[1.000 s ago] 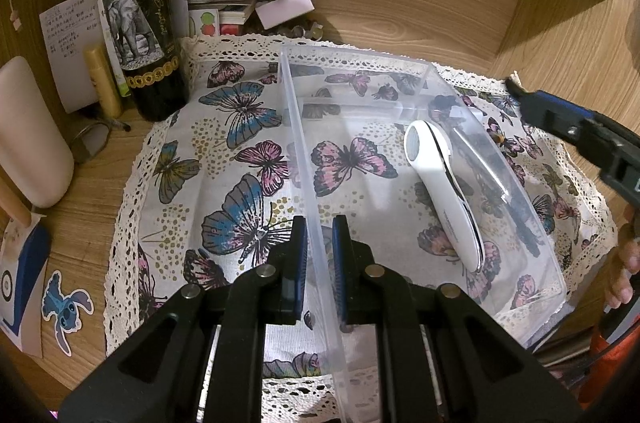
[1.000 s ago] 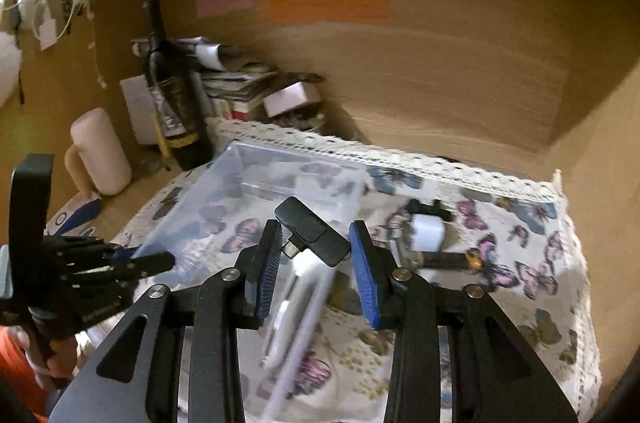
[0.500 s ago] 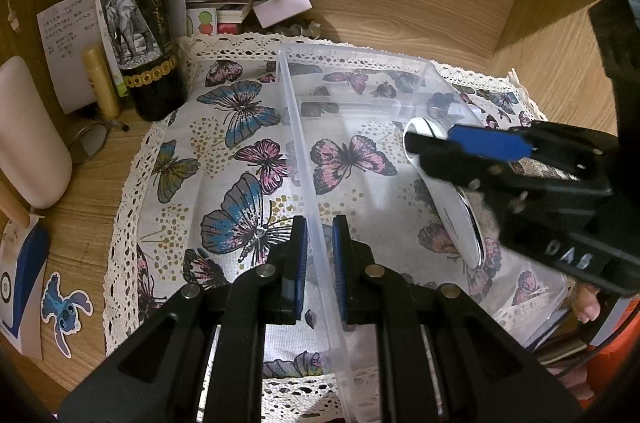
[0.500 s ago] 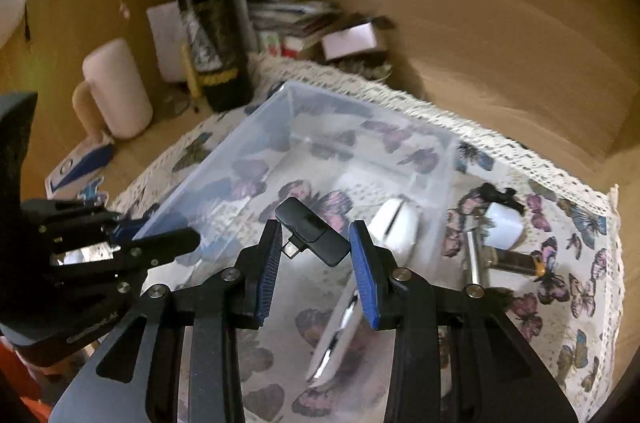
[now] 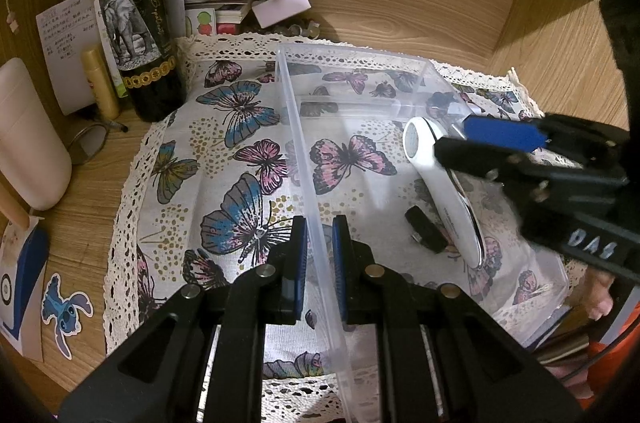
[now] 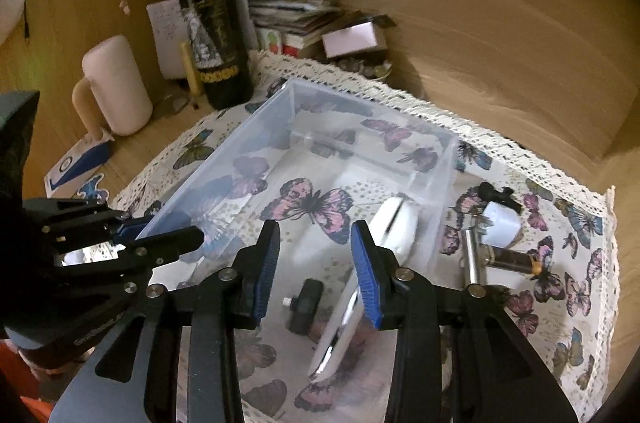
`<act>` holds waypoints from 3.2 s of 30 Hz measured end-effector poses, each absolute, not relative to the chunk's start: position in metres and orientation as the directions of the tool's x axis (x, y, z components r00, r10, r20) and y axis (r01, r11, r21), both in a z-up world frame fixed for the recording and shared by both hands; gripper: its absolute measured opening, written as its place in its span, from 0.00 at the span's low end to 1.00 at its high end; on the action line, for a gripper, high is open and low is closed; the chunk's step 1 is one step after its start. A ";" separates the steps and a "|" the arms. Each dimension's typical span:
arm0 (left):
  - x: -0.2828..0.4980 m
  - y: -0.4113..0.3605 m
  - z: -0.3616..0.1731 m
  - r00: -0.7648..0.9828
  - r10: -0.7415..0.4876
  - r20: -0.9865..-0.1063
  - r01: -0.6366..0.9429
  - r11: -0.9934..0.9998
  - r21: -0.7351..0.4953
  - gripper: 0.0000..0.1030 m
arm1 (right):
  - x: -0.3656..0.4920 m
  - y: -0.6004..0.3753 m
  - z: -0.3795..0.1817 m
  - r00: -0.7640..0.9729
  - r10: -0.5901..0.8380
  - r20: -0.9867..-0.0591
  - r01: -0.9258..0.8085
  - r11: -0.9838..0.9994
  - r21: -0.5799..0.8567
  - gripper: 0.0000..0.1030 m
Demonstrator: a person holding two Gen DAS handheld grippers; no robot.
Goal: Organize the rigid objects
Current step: 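Carry the black plug into the box and open the right tool, then grasp the silver metal rod with the right tool, then lower the silver rod into the box and release it with the right tool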
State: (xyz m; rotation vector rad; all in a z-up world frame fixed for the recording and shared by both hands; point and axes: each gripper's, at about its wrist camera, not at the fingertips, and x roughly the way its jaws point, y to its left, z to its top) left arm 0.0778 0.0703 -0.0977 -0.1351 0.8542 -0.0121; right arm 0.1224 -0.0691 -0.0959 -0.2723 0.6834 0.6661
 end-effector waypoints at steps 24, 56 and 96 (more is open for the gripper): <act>0.078 0.071 -0.098 0.656 -0.063 -0.752 -0.043 0.992 -0.121 0.12 | 0.161 -0.175 -0.108 0.680 0.320 -0.659 -0.415 0.910 0.014 0.34; 0.078 0.073 -0.100 0.649 -0.062 -0.759 -0.042 0.992 -0.117 0.12 | 0.166 -0.171 -0.111 0.665 0.354 -0.657 -0.444 0.895 0.032 0.14; 0.078 0.070 -0.097 0.659 -0.060 -0.750 -0.043 0.992 -0.117 0.12 | 0.140 -0.065 -0.102 0.522 0.493 -0.696 -0.671 0.741 0.022 0.14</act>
